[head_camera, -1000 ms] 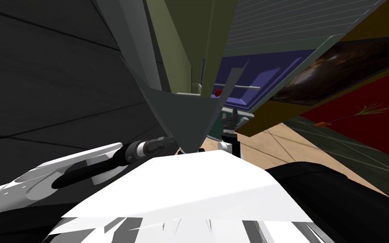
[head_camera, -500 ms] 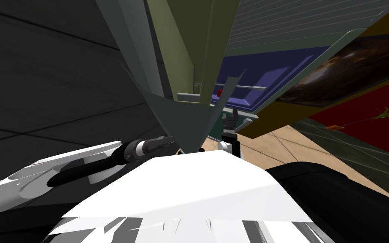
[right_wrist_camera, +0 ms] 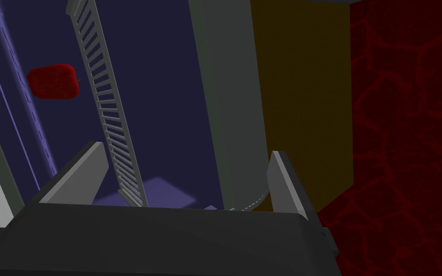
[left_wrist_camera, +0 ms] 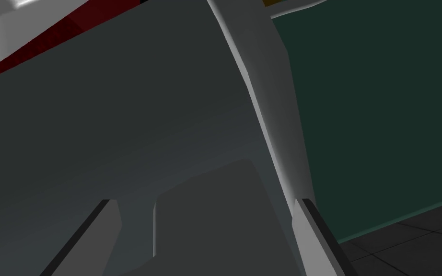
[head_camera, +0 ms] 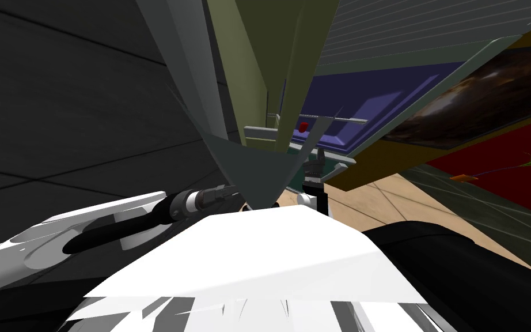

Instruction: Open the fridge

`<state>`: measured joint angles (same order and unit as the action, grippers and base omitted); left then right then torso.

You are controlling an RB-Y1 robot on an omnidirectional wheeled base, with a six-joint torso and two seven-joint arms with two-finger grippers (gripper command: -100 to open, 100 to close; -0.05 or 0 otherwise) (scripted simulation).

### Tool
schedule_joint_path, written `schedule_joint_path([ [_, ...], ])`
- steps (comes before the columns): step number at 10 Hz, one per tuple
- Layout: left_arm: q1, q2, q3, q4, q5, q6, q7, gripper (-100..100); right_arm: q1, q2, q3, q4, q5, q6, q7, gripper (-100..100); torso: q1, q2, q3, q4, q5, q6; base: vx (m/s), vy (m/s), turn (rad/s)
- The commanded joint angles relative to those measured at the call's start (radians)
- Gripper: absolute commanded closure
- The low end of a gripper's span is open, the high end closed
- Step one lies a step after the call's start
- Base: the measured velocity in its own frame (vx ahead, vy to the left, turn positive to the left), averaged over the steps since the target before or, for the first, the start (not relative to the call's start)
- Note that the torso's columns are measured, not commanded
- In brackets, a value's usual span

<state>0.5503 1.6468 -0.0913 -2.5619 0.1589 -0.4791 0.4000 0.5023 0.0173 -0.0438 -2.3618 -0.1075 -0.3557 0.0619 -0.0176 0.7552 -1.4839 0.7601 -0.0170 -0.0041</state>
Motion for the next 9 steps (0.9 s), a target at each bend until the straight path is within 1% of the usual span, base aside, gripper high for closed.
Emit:
schedule_joint_path([
  [1, -0.016, -0.013, 0.037, -0.02, 0.013, -0.028, -0.001, -100, 0.0, 0.0, 0.0, 0.0, 0.0, 0.0, 0.0, 0, -0.001, 0.002, 0.0, 0.003, -0.001, 0.001, -0.005, 0.004, 0.0],
  [3, -0.019, -0.013, 0.037, -0.02, 0.013, -0.028, -0.001, -100, 0.0, 0.0, 0.0, 0.0, 0.0, 0.0, 0.0, 0, -0.002, 0.001, 0.001, 0.001, -0.001, 0.002, 0.0, 0.0, 0.0],
  [4, -0.004, -0.013, 0.037, -0.02, 0.013, -0.028, -0.001, -100, 0.0, 0.0, 0.0, 0.0, 0.0, 0.0, 0.0, 0, -0.002, 0.001, 0.001, 0.001, -0.001, 0.002, 0.0, 0.005, 0.022],
  [5, -0.019, -0.013, 0.037, -0.02, 0.013, -0.028, -0.001, -100, 0.0, 0.0, 0.0, 0.0, 0.0, 0.0, 0.0, 0, -0.002, 0.0, 0.002, 0.0, 0.0, 0.004, 0.0, 0.0, 0.0],
  [6, -0.019, -0.013, 0.033, -0.02, 0.013, -0.028, -0.001, -100, 0.0, 0.0, 0.0, 0.0, 0.0, 0.0, 0.0, 0, -0.001, -0.001, 0.002, 0.0, 0.001, 0.004, 0.0, 0.0, 0.0],
  [7, -0.019, -0.013, 0.007, -0.02, 0.013, -0.028, -0.001, -100, 0.0, 0.0, 0.0, 0.0, 0.0, 0.0, 0.0, 0, 0.0, -0.001, 0.003, -0.001, 0.002, 0.005, 0.01, -0.003, -0.02],
  [8, -0.018, 0.015, 0.011, -0.004, 0.024, -0.016, 0.02, -100, 0.0, 0.0, 0.0, 0.0, 0.0, 0.0, 0.0, 0, 0.003, -0.002, 0.005, -0.004, 0.005, 0.003, 0.015, 0.003, 0.105],
  [9, -0.018, 0.015, 0.011, -0.004, 0.024, -0.016, 0.02, -100, 0.0, 0.0, 0.0, 0.0, 0.0, 0.0, 0.0, 0, 0.007, -0.002, 0.004, -0.005, 0.005, 0.001, 0.012, 0.008, 0.072],
])
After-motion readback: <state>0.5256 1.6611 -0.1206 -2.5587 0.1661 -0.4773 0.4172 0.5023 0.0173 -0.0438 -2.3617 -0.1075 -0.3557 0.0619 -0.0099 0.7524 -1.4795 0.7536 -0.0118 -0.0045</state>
